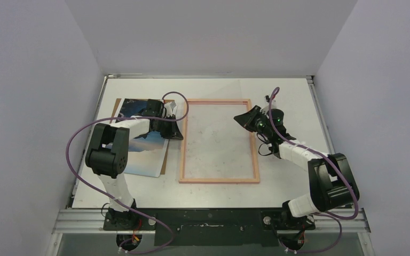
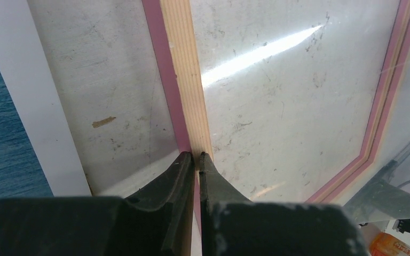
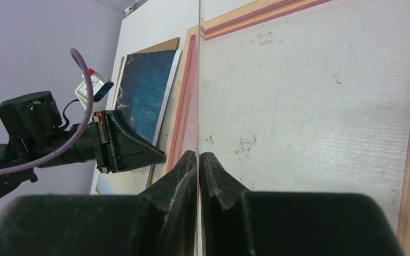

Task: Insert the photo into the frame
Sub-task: Place the photo frame item in the photo frame.

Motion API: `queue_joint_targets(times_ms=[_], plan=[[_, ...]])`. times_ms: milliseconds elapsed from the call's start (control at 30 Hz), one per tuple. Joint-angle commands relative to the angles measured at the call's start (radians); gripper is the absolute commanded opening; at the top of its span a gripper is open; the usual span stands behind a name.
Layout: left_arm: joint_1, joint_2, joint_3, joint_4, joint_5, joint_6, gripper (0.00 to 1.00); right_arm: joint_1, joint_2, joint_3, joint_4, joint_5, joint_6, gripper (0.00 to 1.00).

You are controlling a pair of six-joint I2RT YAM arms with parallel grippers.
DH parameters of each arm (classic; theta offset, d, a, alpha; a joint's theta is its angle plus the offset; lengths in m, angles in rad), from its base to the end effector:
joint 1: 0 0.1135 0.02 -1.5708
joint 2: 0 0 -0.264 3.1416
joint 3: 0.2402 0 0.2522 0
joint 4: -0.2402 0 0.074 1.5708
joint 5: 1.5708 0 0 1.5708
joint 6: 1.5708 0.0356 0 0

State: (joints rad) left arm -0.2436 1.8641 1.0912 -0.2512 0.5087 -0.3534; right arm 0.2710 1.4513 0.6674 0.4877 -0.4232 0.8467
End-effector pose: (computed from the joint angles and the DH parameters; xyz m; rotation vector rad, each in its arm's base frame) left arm 0.3532 -0.1056 0.1484 0.0472 2.6421 -0.8722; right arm 0.2911 0.0960 0.2141 0.2608 1.9923 1.1404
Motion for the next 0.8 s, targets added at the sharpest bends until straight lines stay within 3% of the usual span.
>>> queue_joint_targets(times_ms=[0, 767], plan=[[-0.019, 0.04, 0.015, -0.016, -0.048, 0.043, 0.0, 0.009, 0.019, 0.036, 0.08, 0.031, 0.003, 0.05], [-0.021, 0.041, 0.02, -0.024, -0.027, 0.057, 0.0, 0.019, 0.059, 0.02, 0.108, 0.036, 0.021, 0.05]])
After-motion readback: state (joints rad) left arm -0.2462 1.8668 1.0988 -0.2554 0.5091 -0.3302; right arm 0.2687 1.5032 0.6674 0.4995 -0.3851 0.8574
